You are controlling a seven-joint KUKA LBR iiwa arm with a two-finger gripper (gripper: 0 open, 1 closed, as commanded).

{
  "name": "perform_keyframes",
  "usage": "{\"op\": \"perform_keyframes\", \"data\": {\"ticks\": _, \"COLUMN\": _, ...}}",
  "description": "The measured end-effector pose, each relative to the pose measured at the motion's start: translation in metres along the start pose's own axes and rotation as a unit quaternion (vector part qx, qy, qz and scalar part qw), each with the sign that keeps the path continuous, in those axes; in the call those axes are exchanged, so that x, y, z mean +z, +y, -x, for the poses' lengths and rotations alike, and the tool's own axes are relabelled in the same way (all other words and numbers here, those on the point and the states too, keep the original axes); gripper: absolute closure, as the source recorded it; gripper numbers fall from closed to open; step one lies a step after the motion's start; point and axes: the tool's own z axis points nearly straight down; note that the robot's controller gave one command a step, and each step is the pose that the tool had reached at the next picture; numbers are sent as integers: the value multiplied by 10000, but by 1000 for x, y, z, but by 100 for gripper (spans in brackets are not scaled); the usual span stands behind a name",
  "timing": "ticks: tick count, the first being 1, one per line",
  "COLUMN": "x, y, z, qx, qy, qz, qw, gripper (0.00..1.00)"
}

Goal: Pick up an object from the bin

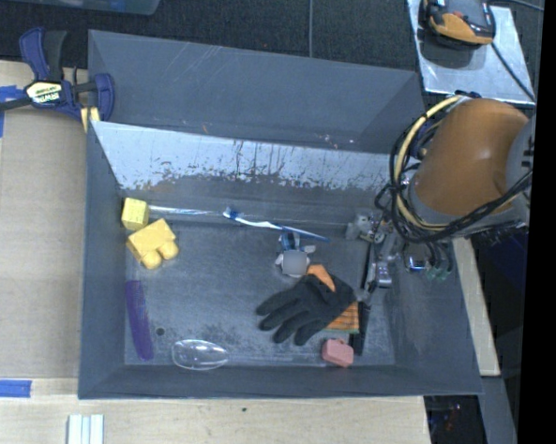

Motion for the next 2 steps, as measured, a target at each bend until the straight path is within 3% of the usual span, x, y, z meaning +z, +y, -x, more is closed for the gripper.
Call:
{"op": "perform_keyframes", "data": {"ticks": 1, "x": -5, "y": 0, "z": 2, "qx": -13, "qy": -43, "qz": -5, "qw": 10000, "gripper": 0}}
{"op": "perform_keyframes", "data": {"ticks": 2, "x": 59, "y": 9, "z": 16, "qx": 571, "qy": -59, "qz": -1, "qw": 9984, "gripper": 0}}
